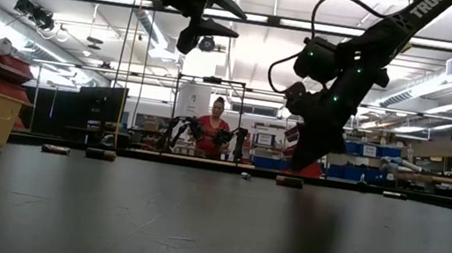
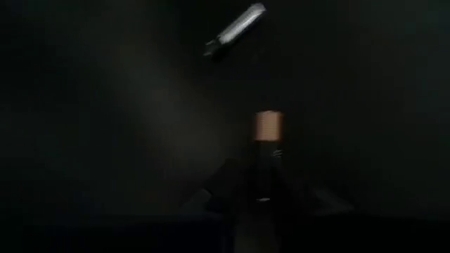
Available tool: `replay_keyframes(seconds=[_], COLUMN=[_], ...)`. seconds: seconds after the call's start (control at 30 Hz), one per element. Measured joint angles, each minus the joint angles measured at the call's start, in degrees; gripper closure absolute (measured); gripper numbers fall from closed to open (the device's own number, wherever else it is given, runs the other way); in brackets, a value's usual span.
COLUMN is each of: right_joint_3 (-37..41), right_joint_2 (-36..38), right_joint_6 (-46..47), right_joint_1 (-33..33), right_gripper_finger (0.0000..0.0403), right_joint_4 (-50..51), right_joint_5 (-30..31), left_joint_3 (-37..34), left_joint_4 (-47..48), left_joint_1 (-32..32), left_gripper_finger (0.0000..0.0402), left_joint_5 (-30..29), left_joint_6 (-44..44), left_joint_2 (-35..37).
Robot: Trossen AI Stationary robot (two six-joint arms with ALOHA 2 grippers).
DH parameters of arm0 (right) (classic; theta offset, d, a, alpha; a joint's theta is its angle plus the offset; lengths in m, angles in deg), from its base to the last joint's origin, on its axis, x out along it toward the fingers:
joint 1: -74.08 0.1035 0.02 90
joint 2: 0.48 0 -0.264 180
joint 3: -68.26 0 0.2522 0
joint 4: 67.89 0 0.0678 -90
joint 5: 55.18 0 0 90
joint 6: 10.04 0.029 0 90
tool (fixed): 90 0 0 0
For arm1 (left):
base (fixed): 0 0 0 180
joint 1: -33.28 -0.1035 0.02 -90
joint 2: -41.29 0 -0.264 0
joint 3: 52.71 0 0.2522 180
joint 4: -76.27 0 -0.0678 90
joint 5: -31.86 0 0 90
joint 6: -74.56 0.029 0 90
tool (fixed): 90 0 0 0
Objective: Sort batteries
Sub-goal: Put the black battery into the yellow bin
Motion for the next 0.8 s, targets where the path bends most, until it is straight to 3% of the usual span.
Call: replay_keyframes(seconds=[0.17,0.3,0.63,0.8], right_joint_3=[-0.07,0.03,-0.26,-0.28], right_joint_2=[-0.43,-2.38,-7.35,-7.45], right_joint_6=[-1.83,-4.28,-4.15,-4.11], right_joint_1=[-0.49,-0.63,0.57,0.68], right_gripper_finger=[0.0271,0.0264,0.0304,0.0379], right_joint_4=[-0.51,-1.39,-2.24,-1.15], right_joint_5=[3.06,2.37,1.59,2.41], left_joint_3=[0.0,0.0,0.0,0.0], left_joint_4=[-0.01,0.0,0.12,0.04], left_joint_1=[-0.02,0.02,0.47,0.48], left_gripper_finger=[0.0216,0.0216,0.0216,0.0216], left_joint_5=[0.02,0.11,0.66,0.85], left_joint_6=[-1.52,-1.54,-1.59,-1.63], left_joint_2=[0.0,0.0,0.0,0.0])
